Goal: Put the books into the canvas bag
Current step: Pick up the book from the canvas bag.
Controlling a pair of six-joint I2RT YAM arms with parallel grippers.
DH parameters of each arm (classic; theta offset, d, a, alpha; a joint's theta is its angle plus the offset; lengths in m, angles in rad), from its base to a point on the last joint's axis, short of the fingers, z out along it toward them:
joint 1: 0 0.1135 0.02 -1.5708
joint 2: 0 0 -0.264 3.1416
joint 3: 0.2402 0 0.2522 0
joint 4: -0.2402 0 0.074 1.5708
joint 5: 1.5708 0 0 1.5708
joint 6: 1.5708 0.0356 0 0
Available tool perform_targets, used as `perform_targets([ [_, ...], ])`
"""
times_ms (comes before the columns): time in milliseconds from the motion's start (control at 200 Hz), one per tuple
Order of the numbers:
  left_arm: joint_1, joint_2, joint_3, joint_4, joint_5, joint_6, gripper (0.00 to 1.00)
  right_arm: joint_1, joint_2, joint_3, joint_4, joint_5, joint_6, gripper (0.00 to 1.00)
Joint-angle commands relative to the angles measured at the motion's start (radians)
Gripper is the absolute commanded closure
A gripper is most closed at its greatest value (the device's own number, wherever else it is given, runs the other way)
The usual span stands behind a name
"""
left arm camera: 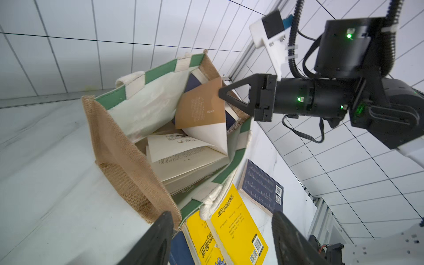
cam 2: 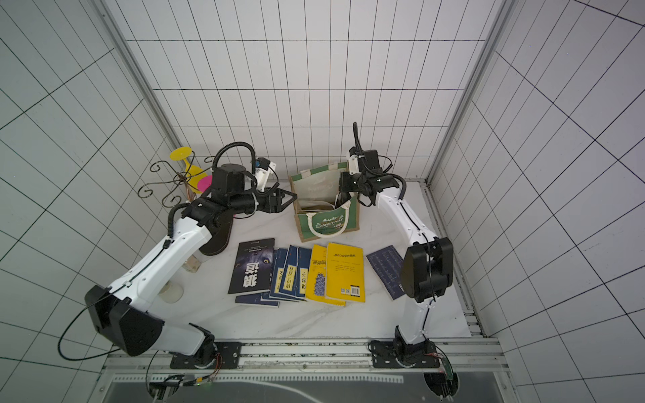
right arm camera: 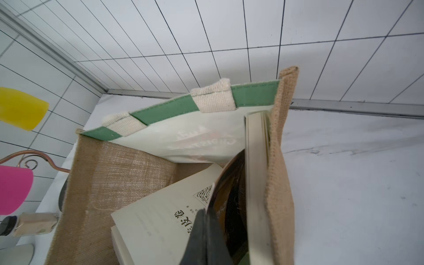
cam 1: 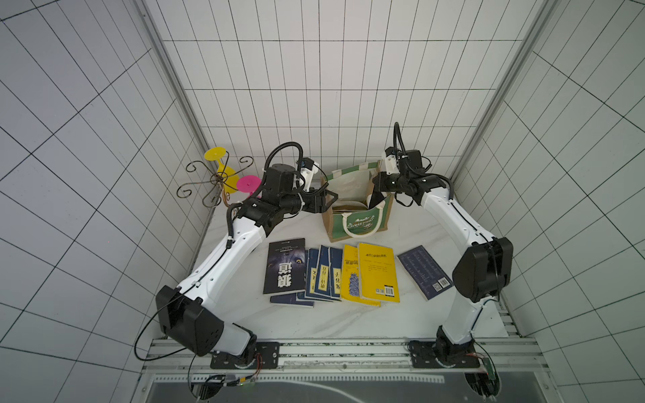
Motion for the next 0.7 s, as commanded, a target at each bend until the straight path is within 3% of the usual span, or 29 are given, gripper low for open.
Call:
perform_targets([
  [0,-0.017,0.019,0.012,-0.031,0.02,0.018,0.31,-0.023,-0.05,0.013,0.122,-0.101,0.018,1.0],
  [105,-0.039,0.031,0.026,-0.048,0.018,0.032,0.3,-0.059,-0.048,0.04,0.129,-0.148,0.033,1.0],
  [455,-0.059,0.053,0.037,-0.068,0.015,0.048,0.3,-0.092,-0.028,0.124,0.262,-0.476,0.12,1.0],
  [700,-0.061,0.056,0.027,-0.063,0.013,0.048,0.3,-0.089,-0.071,0.112,0.359,-0.545,0.181,1.0],
])
